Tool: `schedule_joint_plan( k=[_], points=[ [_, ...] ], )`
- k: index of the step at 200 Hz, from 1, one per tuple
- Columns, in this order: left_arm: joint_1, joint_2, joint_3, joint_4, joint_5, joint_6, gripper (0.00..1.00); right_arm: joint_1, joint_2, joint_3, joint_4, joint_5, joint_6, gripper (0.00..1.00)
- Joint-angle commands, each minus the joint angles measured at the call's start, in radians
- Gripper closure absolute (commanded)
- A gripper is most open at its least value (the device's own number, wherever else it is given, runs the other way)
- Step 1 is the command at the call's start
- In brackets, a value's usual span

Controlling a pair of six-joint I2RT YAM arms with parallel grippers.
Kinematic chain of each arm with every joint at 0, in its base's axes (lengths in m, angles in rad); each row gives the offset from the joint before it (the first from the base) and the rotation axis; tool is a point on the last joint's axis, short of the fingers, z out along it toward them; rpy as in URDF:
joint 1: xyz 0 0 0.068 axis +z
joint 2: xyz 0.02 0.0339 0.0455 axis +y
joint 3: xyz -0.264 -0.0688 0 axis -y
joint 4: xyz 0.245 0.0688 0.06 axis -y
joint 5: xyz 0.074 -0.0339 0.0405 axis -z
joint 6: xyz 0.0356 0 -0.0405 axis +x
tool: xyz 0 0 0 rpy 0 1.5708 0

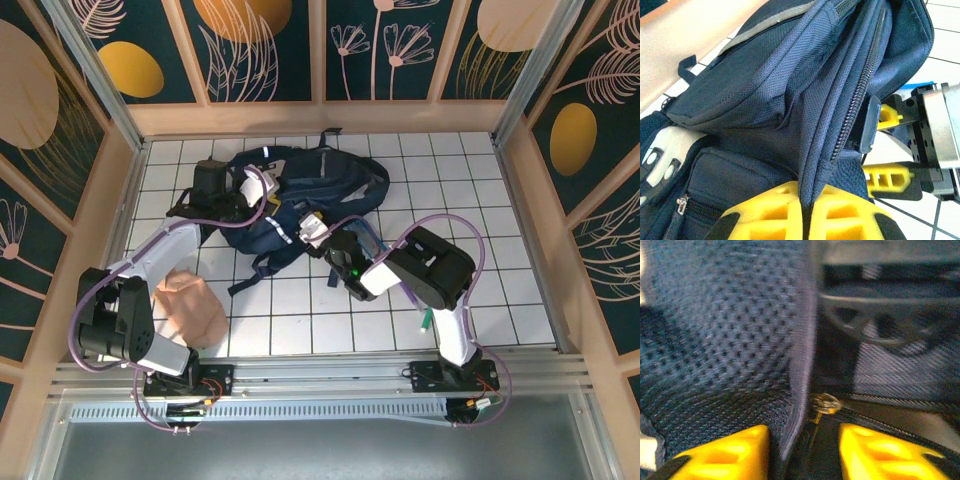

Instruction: Pack books, pencil case, and school supplies into a backpack

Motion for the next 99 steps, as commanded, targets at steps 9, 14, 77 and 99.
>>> schedule_joint_plan(
  k=[9,14,77,99],
  points=[
    [-0.007,-0.055,0.002,0.057,0.091,0.007,1.0,-0.027,-0.022,-0.032,0.116,0.103,0.049,0.73],
    [-0.006,-0.056,0.004,0.057,0.091,0.008,1.0,-0.028,-0.027,-0.034,0.117,0.101,0.055,0.76],
    [-0.006,-0.057,0.01,0.048,0.053,0.022,1.0,-0.045,-0.108,-0.059,0.024,-0.145,0.099,1.0],
    [-0.006,-0.058,0.011,0.023,0.037,0.05,1.0,-0.058,-0.132,-0.064,-0.019,-0.089,0.125,1.0]
  ],
)
